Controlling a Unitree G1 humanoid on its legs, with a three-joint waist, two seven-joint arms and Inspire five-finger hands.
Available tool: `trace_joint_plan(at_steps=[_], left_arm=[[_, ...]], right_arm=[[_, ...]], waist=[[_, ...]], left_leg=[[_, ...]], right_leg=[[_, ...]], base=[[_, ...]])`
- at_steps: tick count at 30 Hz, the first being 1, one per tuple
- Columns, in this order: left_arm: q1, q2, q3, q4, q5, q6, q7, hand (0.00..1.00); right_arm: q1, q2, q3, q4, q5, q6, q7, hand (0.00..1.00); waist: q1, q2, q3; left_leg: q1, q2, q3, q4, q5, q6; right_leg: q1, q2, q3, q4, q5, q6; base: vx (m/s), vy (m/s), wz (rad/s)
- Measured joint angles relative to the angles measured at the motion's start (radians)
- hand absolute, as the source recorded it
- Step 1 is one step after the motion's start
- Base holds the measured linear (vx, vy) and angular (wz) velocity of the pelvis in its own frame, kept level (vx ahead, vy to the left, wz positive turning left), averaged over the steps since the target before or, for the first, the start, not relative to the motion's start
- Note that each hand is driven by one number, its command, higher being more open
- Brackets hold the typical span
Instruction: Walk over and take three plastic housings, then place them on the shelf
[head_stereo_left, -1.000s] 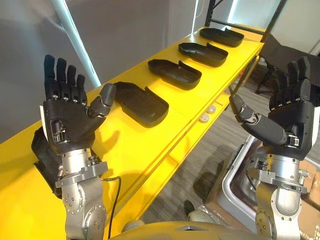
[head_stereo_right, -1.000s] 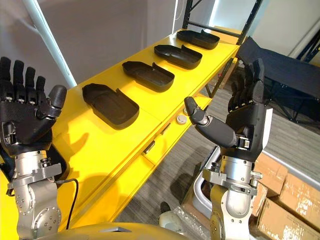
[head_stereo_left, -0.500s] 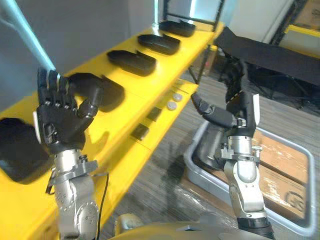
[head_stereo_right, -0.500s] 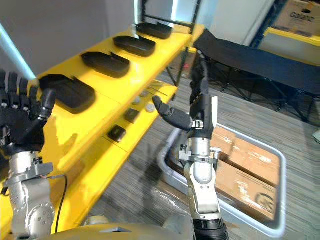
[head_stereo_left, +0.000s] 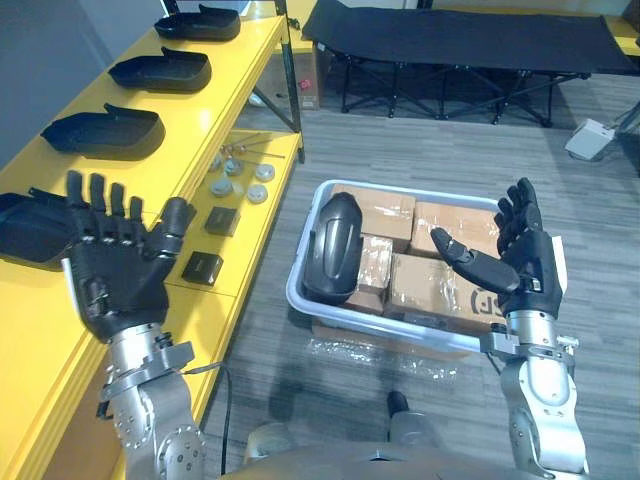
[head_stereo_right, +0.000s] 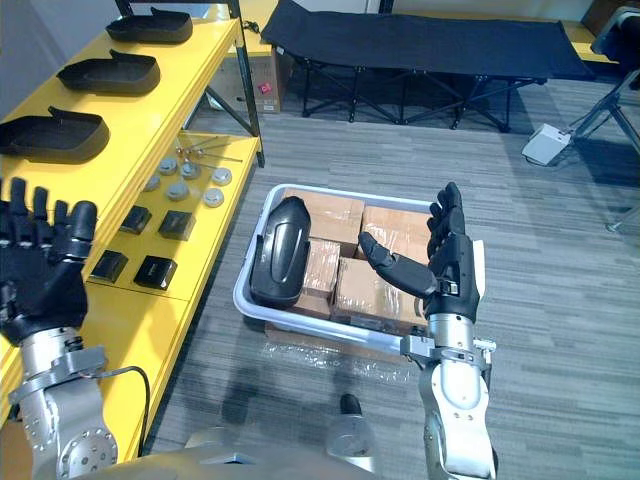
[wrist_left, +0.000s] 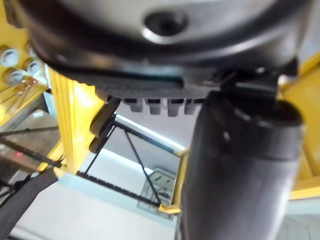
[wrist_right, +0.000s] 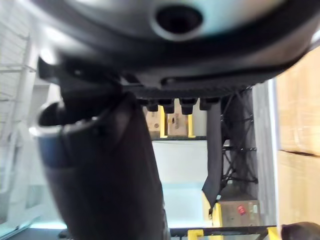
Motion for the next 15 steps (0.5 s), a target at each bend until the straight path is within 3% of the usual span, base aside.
trace_joint_plan(at_steps=[3,5,8,11,15], left_arm=[[-0.021,0.047,-0.052,0.051,0.004,0.026,0.005,1.00],[-0.039,0.064,-0.071,0.050,0.014,0.034,0.008,1.00],[-0.099,0.082,-0.111,0.050,0.039,0.037,0.012,1.00],[-0.150,0.081,-0.153,0.049,0.039,0.038,0.008,1.00],[-0.198,0.084,-0.197,0.053,0.039,0.052,0.004,1.00]], right_arm=[[-0.046,0.032,0.029,0.174,-0.043,0.025,-0.079,1.00],[-0.086,0.033,0.025,0.257,-0.068,0.033,-0.123,1.00],[-0.251,0.016,0.018,0.437,-0.093,0.072,-0.243,1.00],[-0.456,-0.027,0.025,0.477,-0.103,0.091,-0.342,1.00],[-0.685,-0.103,0.034,0.541,-0.104,0.094,-0.388,1.00]], waist=[[0.006,-0.036,0.003],[0.005,-0.038,0.006],[0.018,-0.011,0.047],[0.034,0.029,0.129],[0.054,0.022,0.197]], left_leg=[[-0.035,-0.068,0.019,0.016,0.001,0.004],[-0.069,-0.075,0.009,0.036,-0.001,0.007],[-0.155,-0.070,-0.031,0.103,-0.004,-0.003],[-0.226,-0.065,-0.062,0.143,0.002,-0.008],[-0.279,-0.065,-0.092,0.169,0.007,-0.008]], right_leg=[[0.007,-0.076,-0.063,-0.088,0.072,0.006],[-0.002,-0.086,-0.077,-0.099,0.079,0.002],[-0.033,-0.083,-0.108,-0.110,0.108,0.017],[-0.041,-0.075,-0.136,-0.163,0.158,0.012],[-0.060,-0.071,-0.162,-0.172,0.177,0.006]], base=[[-0.14,0.201,-0.14],[-0.08,0.075,0.20],[-0.06,0.004,0.27],[-0.08,-0.014,0.20],[-0.08,-0.007,0.17]])
